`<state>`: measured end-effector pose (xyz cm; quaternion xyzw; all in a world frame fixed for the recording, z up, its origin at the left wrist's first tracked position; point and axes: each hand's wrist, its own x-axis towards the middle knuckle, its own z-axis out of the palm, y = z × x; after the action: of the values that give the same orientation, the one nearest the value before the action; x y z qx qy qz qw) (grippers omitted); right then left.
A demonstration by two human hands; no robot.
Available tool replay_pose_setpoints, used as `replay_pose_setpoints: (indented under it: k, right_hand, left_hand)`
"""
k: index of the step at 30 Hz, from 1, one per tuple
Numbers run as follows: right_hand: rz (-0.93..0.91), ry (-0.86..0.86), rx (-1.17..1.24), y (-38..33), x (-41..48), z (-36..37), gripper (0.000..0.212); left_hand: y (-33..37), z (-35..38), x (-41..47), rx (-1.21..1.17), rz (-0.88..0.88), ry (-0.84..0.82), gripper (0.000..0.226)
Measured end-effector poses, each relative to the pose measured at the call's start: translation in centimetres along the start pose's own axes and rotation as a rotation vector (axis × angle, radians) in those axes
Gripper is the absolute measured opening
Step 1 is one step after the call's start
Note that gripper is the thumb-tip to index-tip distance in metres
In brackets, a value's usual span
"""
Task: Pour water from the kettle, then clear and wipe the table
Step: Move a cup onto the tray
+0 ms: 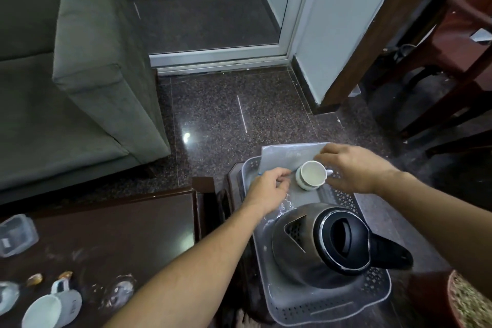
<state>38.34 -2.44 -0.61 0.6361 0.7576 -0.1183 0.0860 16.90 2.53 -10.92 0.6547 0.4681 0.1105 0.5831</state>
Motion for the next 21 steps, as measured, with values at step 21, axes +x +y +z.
replay_pose_setpoints:
  k: [21]
  right_hand:
    - [-0.113, -0.003, 0.402, -46.9, 9.6, 1.1, 0.033]
  left_hand:
    - [-15.0, -31.8, -25.7, 0.318, -0.374, 0.624, 0.031]
